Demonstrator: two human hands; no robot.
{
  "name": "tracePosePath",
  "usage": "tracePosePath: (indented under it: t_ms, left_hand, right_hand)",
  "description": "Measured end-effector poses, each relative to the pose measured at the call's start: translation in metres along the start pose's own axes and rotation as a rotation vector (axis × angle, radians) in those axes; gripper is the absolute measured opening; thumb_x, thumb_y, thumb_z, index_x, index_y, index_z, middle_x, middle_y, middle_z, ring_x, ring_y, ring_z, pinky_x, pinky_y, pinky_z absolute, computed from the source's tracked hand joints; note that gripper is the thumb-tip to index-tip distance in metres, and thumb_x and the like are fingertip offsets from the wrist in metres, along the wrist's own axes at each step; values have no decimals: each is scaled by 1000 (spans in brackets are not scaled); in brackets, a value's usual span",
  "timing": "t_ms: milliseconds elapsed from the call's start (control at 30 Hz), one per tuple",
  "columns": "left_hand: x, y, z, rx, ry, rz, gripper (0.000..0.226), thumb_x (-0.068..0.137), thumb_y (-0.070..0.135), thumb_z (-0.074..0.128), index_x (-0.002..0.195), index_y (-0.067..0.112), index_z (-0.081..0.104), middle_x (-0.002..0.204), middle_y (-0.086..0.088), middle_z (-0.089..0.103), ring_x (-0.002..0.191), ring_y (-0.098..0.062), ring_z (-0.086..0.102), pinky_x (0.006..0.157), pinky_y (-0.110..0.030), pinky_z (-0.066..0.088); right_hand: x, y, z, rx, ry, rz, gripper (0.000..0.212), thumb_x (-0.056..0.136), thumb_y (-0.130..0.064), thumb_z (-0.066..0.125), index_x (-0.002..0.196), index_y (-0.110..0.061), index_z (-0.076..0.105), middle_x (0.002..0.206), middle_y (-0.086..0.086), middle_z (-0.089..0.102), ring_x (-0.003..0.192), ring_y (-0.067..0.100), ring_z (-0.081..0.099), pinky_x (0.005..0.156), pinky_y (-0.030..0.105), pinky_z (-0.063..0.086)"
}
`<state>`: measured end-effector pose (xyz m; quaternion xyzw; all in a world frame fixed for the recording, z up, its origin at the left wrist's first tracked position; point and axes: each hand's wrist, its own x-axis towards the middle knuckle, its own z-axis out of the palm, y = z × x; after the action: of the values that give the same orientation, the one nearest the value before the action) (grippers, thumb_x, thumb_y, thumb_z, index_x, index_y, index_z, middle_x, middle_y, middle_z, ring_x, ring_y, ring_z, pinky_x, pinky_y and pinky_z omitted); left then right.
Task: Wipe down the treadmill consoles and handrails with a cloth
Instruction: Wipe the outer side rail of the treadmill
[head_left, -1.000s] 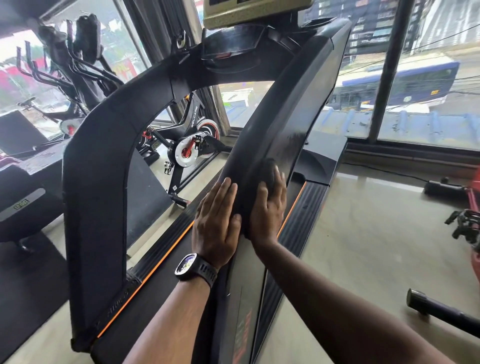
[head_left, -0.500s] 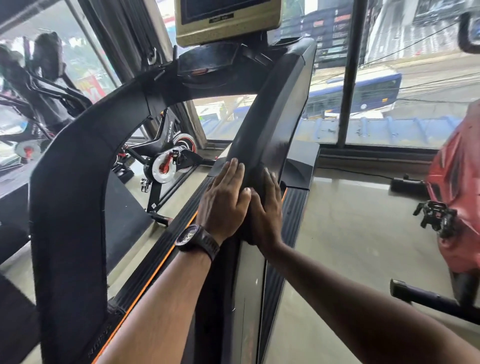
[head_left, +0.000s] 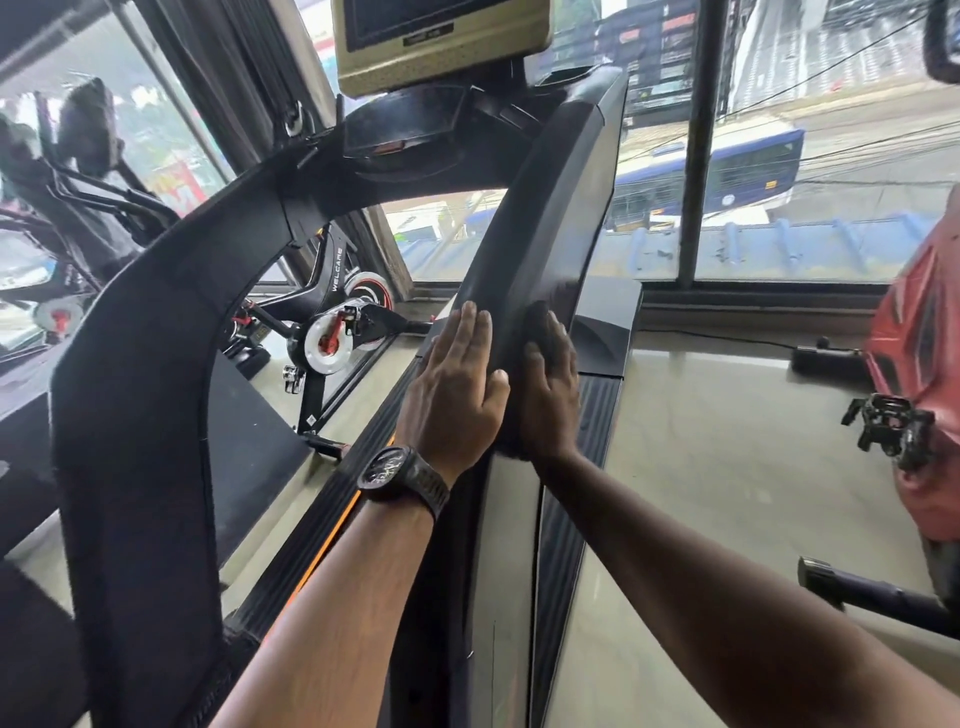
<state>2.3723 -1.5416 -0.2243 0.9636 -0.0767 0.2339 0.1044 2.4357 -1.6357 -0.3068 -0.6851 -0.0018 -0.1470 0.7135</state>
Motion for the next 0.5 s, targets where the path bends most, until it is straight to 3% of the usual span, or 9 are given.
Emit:
tracePosePath:
  t_ms: [67, 200, 267, 433, 500]
  left_hand:
    - [0, 0, 0, 3, -5, 6, 72, 91, 36, 34, 156, 6, 30, 164, -12, 24, 153, -20, 18, 125, -33, 16]
    - [0, 0, -1, 9, -3, -17, 72, 91, 36, 33, 157, 10, 27, 165, -7, 21, 154, -15, 14, 119, -15, 3]
    - [-2, 1, -2, -1, -1, -27, 70, 92, 32, 39, 158, 11, 27, 166, -5, 21, 154, -13, 14, 117, -11, 1]
    - [-1, 1, -3, -4, 7, -28, 68, 91, 25, 46, 156, 9, 32, 164, -7, 25, 152, -14, 19, 118, -10, 4]
    - [0, 1, -4, -12, 4, -36, 68, 91, 25, 46, 156, 11, 33, 164, -5, 25, 152, -12, 19, 119, -11, 6]
  right_hand:
    - [-13, -1, -1, -7, -20, 188, 59, 93, -52, 39, 151, -46, 39, 157, -9, 42, 144, 16, 40, 118, 48, 34]
    - [-25, -13, -3, -14, -53, -127, 56, 97, -38, 48, 153, -35, 42, 161, -5, 36, 149, 13, 29, 120, 33, 23]
    - [-9, -10, -4, -67, -49, -194, 55, 98, -36, 48, 152, -33, 44, 161, -5, 36, 149, 13, 29, 120, 33, 23]
    - [-6, 11, -3, -18, -43, 250, 66, 92, -52, 37, 156, -37, 36, 162, -3, 36, 149, 20, 31, 122, 44, 27]
    - [-26, 3, -4, -2, -81, 68, 62, 95, -49, 40, 155, -34, 38, 163, -4, 33, 151, 16, 26, 123, 37, 21]
